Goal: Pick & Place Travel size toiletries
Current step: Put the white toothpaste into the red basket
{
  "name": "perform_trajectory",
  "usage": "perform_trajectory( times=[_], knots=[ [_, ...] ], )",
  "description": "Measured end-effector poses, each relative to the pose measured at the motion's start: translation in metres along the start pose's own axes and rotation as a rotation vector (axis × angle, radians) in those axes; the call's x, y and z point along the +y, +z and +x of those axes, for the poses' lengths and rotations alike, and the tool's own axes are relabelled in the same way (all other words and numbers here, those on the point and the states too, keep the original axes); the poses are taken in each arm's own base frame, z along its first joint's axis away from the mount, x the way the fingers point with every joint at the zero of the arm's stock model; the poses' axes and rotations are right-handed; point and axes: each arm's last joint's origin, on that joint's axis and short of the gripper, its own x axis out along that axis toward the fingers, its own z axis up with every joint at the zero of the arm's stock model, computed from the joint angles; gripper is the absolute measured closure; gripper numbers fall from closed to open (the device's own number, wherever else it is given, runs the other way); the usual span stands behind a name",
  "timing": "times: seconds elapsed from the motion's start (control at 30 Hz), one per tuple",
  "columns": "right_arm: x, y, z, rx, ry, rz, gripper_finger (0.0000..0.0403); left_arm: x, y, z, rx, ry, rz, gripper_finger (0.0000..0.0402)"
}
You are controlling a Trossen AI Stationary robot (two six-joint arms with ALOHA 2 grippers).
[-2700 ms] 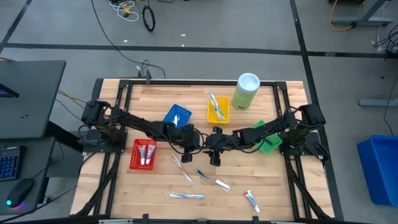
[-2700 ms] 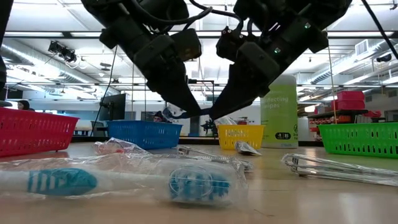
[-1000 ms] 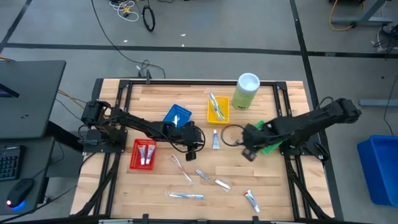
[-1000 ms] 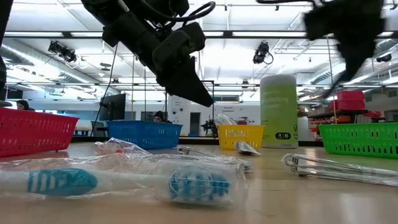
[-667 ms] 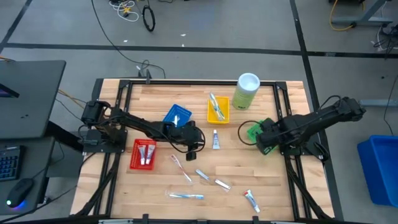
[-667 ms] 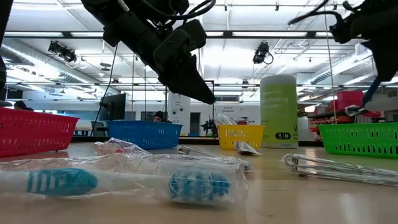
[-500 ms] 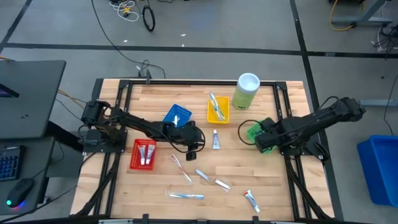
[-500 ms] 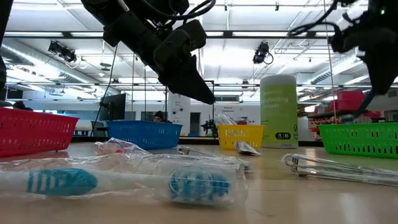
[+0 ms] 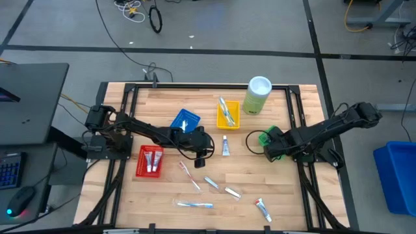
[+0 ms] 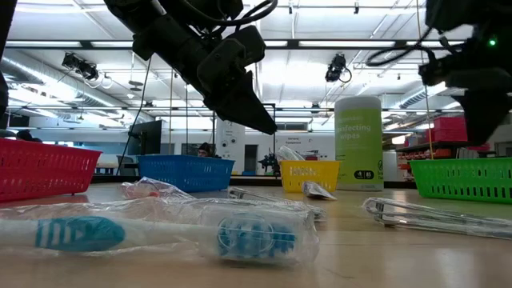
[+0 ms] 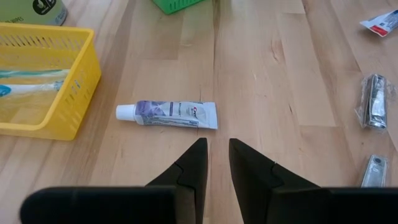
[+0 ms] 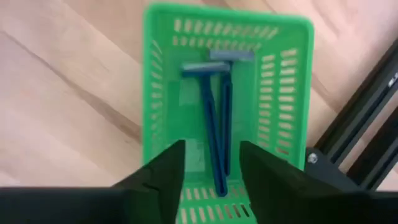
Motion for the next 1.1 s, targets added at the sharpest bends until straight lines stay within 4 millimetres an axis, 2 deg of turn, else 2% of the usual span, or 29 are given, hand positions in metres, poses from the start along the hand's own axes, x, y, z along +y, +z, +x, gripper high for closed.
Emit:
perform_trajectory(
  times=[0.13,0.23,0.4,0.53,0.67,0.83,0.93,1.1],
  knots=[
    [0.003,0.01,-0.02,-0.02,0.039,-0.026,0.0206,0.0,0.0,0.0,-0.001,0.0,0.0,0.033],
    [0.009,0.02,-0.035,-0.103,0.101,-0.036,0.0189,0.0,0.0,0.0,-0.001,0.0,-0.005,0.033],
    [0.03,0.036,-0.047,-0.345,0.267,-0.117,0.0181,0.0,0.0,0.0,-0.001,-0.002,-0.031,0.033],
    [0.05,0.046,-0.046,-0.543,0.414,-0.186,0.0189,-0.001,0.0,0.0,0.0,-0.015,-0.02,0.033],
    [0.064,0.049,-0.037,-0.731,0.559,-0.222,0.0199,-0.005,-0.002,-0.001,0.011,-0.022,0.054,0.0326],
    [0.066,0.041,-0.008,-0.901,0.614,-0.297,0.0202,-0.014,-0.004,-0.002,0.026,-0.041,0.109,0.0309],
    [0.06,0.034,0.011,-0.944,0.621,-0.27,0.0192,-0.018,-0.006,-0.002,0.036,-0.051,0.136,0.0293],
    [0.05,0.025,0.035,-0.903,0.651,-0.18,0.0167,-0.019,-0.006,-0.003,0.044,-0.05,0.137,0.027]
  ],
)
